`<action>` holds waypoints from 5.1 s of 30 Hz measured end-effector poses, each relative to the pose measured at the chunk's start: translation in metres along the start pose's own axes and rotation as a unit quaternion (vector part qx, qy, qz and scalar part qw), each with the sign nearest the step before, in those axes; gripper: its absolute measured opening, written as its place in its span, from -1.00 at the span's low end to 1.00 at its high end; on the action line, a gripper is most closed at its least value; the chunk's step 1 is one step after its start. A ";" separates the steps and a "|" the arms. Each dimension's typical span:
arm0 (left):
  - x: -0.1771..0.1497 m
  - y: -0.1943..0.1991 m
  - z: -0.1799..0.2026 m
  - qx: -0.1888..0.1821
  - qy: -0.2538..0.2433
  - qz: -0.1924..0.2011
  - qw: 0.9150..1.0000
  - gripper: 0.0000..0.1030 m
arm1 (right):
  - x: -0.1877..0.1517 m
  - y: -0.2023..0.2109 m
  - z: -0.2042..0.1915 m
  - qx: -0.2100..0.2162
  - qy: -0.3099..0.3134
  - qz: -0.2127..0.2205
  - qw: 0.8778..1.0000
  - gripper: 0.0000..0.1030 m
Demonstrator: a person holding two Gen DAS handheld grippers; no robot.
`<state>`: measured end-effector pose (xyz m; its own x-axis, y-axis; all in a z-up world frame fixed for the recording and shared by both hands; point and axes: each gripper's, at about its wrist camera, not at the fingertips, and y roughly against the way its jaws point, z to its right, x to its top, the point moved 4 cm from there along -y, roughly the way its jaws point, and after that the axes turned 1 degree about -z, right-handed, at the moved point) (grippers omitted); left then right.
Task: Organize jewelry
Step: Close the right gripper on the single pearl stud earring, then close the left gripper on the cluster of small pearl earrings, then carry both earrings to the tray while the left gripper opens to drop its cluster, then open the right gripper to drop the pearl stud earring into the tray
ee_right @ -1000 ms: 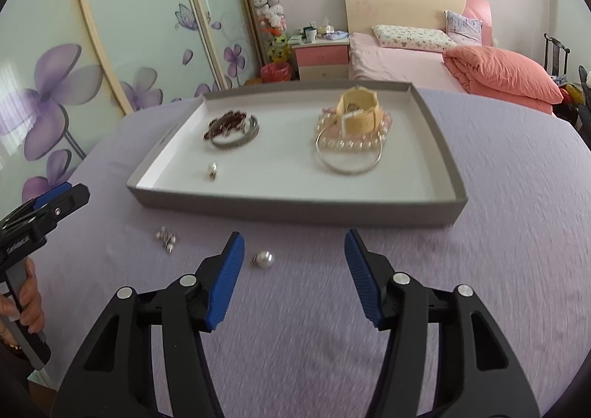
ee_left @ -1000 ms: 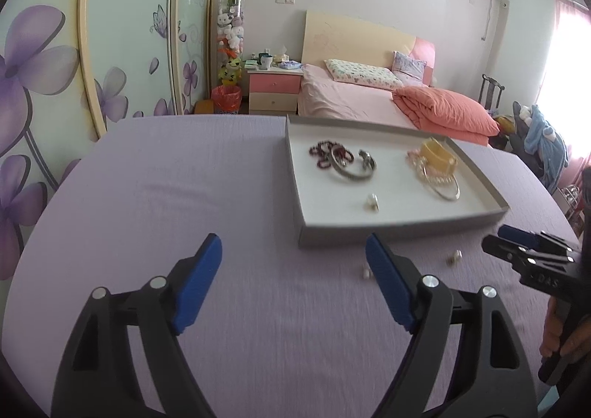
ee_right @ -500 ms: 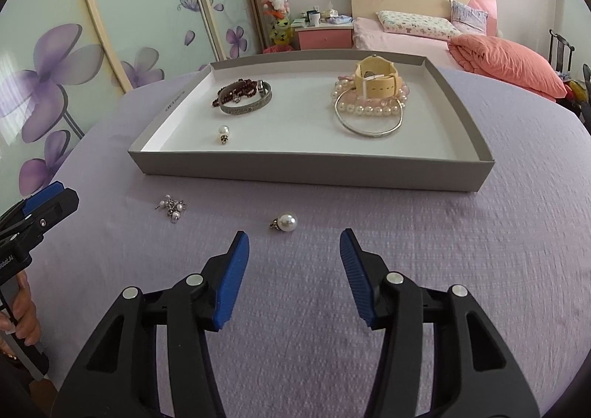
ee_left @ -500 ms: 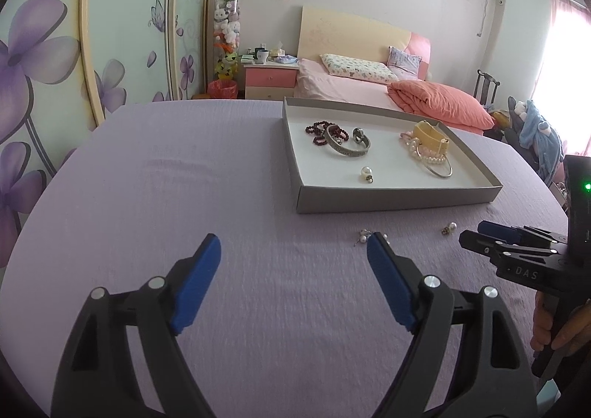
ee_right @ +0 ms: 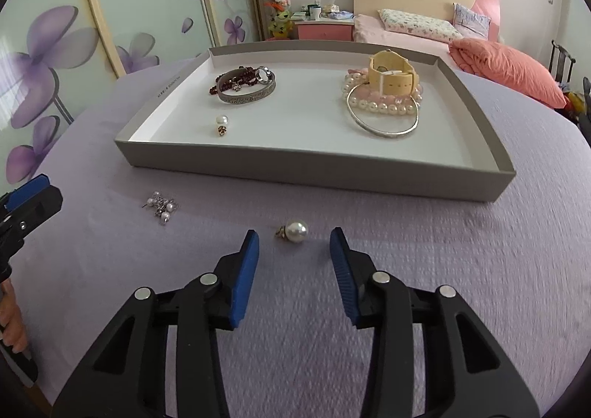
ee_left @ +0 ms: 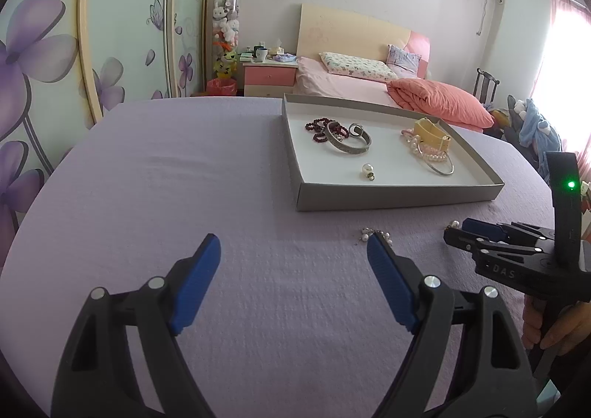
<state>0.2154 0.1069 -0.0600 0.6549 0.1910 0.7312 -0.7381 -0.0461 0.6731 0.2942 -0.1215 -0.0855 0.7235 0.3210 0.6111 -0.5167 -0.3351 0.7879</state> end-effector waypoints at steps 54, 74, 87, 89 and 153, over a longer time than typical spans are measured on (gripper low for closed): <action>-0.001 -0.080 0.090 0.013 -0.060 -0.090 0.994 -0.18 | -0.009 0.037 0.090 -0.007 -0.096 0.037 0.995 -0.69; -0.003 -0.069 0.086 -0.014 -0.054 -0.086 0.995 -0.84 | -0.010 0.044 0.080 0.013 -0.093 0.043 0.995 -0.69; 0.013 -0.017 0.079 -0.034 -0.049 -0.040 0.997 -0.84 | 0.003 0.070 0.057 0.030 -0.070 0.073 0.994 -0.69; 0.019 -0.010 0.081 -0.038 -0.049 -0.031 0.998 -0.84 | 0.007 0.074 0.056 0.031 -0.068 0.079 0.994 -0.69; 0.126 -0.067 0.066 -0.012 0.001 0.026 1.000 0.49 | 0.100 0.014 0.063 0.010 -0.044 0.121 0.992 -0.69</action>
<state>0.3579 0.0691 -0.0055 0.6150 0.1913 0.7649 -0.7751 -0.0316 0.6311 0.3883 -0.1501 -0.0181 0.6173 0.1506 0.7722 -0.6714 -0.4106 0.6169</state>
